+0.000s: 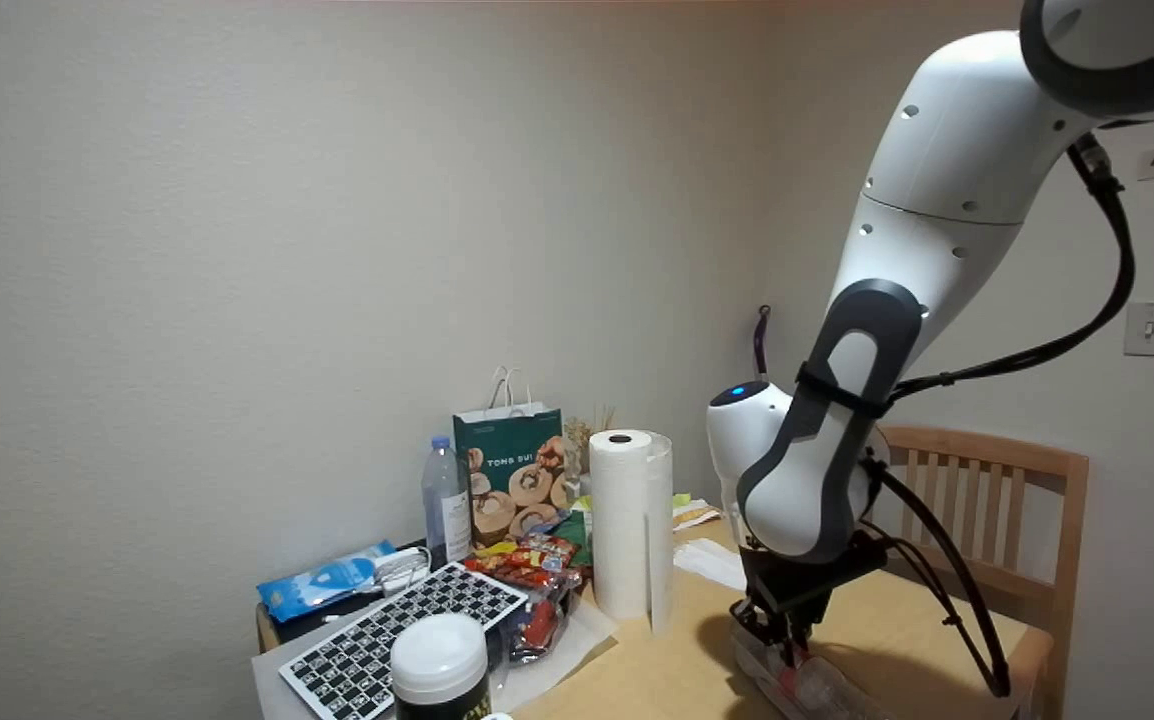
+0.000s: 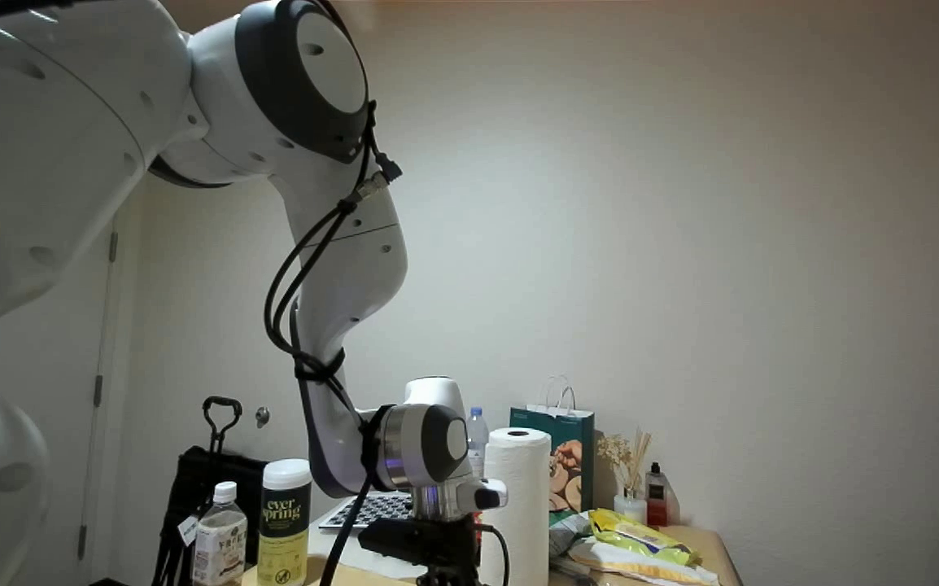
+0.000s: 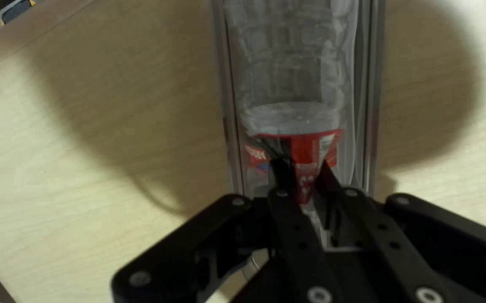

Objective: Pick up the bottle and put it on the table.

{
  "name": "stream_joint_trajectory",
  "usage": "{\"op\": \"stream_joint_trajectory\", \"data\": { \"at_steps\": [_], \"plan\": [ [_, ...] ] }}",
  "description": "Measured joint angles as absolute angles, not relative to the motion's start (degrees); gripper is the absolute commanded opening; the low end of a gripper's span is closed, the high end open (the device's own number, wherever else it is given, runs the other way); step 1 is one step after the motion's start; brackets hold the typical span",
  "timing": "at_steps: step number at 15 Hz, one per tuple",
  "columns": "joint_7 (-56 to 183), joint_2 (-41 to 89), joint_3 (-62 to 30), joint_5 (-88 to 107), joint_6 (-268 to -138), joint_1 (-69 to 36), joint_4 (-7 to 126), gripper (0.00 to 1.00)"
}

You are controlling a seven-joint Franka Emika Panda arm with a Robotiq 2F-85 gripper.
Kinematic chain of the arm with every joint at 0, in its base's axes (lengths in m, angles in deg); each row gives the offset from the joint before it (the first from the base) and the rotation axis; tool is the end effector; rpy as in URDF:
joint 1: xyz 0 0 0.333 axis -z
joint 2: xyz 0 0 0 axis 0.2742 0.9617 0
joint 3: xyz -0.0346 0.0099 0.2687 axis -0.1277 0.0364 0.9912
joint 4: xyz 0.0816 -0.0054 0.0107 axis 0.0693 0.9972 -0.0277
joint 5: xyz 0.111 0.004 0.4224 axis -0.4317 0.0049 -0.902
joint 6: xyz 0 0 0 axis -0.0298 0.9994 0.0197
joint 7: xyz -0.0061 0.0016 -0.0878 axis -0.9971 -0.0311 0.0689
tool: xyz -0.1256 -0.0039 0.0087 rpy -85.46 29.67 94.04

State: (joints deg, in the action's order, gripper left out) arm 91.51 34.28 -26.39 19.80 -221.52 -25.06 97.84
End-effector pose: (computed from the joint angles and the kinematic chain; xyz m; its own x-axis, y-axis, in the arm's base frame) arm 0.5142 -0.0602 0.0488 0.9141 -0.4046 0.0259 -0.4000 -0.8897 0.2201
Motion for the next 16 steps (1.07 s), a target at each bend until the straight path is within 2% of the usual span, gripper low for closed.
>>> {"op": "stream_joint_trajectory", "data": {
  "at_steps": [4, 8, 16],
  "plan": [
    [92.7, 31.96, -28.21, 21.26, -221.53, -27.23, 97.79, 0.04],
    [100.9, 25.76, -32.27, 30.93, -221.24, -32.21, 97.8, 0.04],
    [133.55, 15.85, -30.89, 52.51, -220.23, -36.9, 97.81, 0.04]
  ]
}}
